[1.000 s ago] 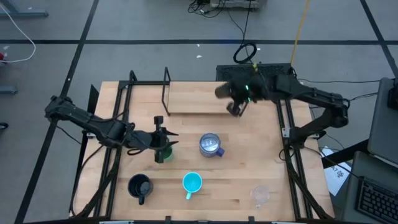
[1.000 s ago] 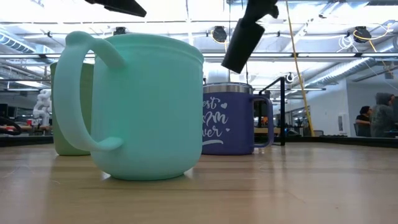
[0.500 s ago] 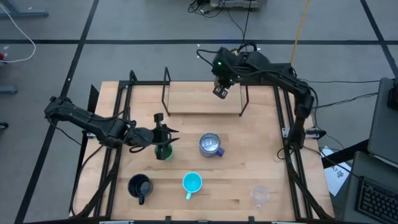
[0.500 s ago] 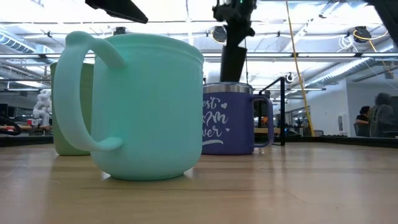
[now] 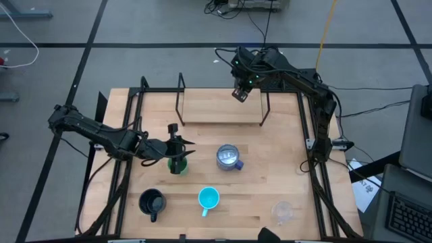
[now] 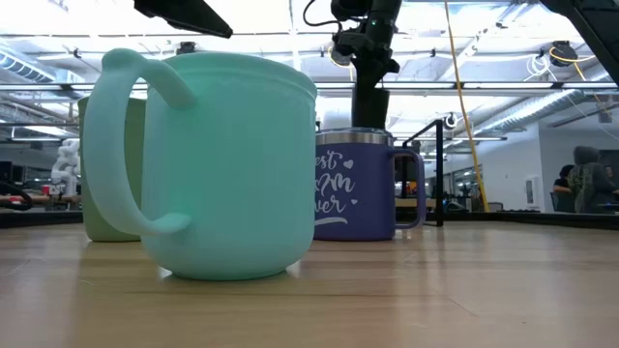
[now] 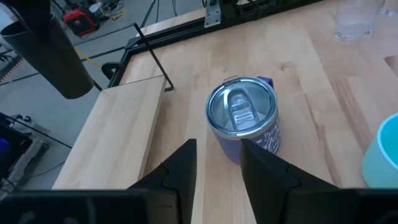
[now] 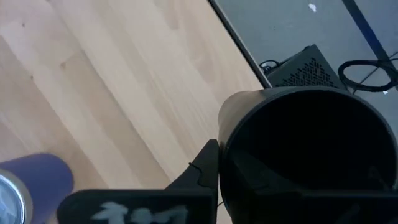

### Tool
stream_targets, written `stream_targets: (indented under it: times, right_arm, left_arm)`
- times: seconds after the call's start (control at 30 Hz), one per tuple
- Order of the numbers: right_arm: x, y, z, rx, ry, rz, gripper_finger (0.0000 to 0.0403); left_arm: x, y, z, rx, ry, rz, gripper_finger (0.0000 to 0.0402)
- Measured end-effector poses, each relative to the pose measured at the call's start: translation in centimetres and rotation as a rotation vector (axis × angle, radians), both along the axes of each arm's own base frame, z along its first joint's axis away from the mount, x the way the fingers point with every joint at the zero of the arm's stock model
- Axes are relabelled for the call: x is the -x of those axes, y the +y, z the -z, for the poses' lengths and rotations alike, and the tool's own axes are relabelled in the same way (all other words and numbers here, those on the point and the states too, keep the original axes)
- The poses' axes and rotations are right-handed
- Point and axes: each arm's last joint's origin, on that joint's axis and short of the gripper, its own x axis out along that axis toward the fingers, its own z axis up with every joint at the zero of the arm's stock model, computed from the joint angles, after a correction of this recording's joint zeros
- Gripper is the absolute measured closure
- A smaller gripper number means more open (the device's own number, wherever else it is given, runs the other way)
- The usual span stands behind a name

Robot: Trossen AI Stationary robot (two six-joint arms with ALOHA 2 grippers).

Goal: Stack small to large cups/mugs on shelf
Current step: Put the black cup on the shelf

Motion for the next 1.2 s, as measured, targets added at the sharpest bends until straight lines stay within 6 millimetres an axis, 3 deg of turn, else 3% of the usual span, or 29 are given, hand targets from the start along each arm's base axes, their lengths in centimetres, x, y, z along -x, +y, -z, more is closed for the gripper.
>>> stream_targets:
  times: [0.17,0.47,0.77,1.2]
  right_arm:
    - [0.3,-0.8,0.2,-0.011,-0.024,0.074,0.0401]
    - [0.8,-2.0,2.7,-0.052,0.046,0.112,0.0401]
    - [0.3,-2.3,5.2,-0.079,0.058,0.071,0.0401]
    - [0.4,-3.8,7.3,-0.067,0.020,0.048,0.0401]
  left_arm:
    - [0.0,0.0,0.0,-0.003,0.001,0.002,0.0277]
    - [0.0,0.0,0.0,-0.001,0.003,0.000,0.0277]
    - [0.0,0.0,0.0,-0.004,0.004,0.002,0.0277]
    - [0.0,0.0,0.0,-0.006,0.005,0.003,0.0277]
